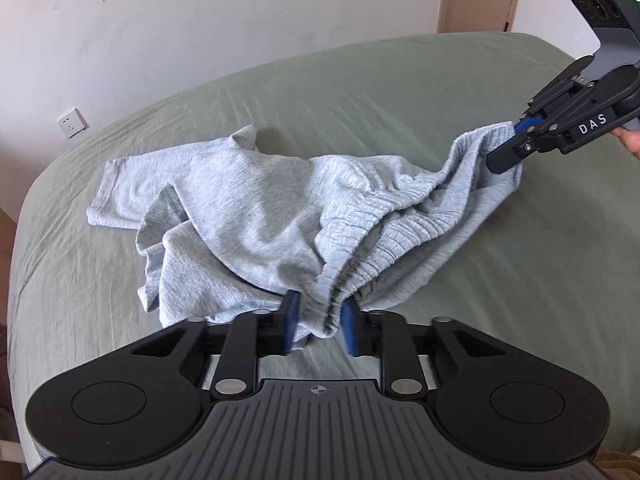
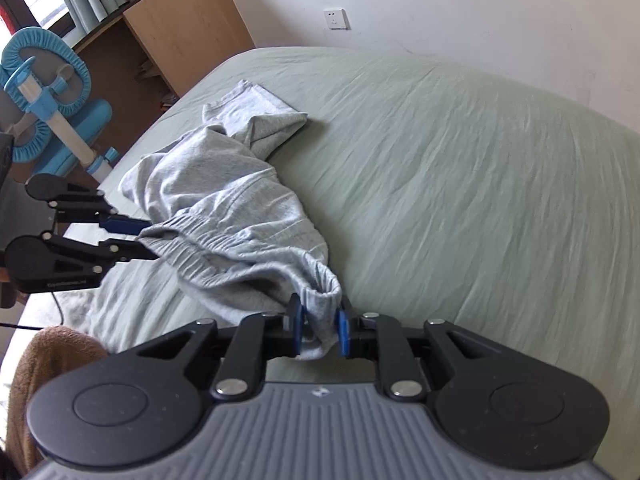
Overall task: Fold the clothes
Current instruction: 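Lift the waistband with both grippers, stretching it apart to shake out the sweatpants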
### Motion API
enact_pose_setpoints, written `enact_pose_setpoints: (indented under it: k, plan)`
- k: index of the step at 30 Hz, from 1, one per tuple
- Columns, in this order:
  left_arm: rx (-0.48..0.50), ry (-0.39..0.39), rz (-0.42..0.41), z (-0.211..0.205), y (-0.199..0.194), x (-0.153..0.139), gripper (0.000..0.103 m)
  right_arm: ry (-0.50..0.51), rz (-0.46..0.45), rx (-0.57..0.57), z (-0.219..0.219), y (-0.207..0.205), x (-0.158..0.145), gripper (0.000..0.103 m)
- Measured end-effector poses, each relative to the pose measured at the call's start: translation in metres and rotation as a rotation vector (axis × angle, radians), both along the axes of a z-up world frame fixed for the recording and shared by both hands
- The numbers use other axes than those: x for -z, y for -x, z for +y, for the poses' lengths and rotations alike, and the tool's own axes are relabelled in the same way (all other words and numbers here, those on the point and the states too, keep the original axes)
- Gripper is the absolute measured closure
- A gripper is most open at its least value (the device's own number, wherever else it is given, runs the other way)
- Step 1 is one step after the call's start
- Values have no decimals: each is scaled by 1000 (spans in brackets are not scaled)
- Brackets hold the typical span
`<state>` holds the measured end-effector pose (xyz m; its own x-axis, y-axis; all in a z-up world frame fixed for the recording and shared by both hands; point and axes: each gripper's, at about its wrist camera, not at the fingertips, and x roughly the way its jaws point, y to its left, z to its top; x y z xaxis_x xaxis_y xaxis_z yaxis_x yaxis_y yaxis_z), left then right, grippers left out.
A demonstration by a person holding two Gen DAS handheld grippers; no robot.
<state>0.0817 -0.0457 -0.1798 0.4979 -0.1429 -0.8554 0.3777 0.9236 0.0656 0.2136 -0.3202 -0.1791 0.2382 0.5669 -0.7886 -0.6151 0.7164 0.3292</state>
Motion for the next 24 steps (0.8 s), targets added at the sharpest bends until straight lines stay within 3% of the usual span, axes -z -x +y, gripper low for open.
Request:
enact_pose_setpoints:
  k: [3, 5, 11, 17, 21, 24]
  plan:
    - [-3, -13, 8, 0, 0, -2, 91, 4, 9, -2, 3, -2, 5, 78]
    - [-4, -23, 6, -1, 0, -5, 94, -2, 10, -1, 3, -1, 4, 90]
    - [7, -41, -42, -10, 1, -35, 95, -49, -52, 38, -18, 8, -36, 95]
    - [45, -8, -151, -41, -12, -105, 95, -40, -200, 110, -58, 21, -116, 96]
    - [103, 8, -211, -76, -26, -151, 95, -8, -288, 191, -108, 32, -184, 96]
    - [178, 34, -211, -113, -36, -184, 95, 62, -291, 243, -141, 38, -220, 95]
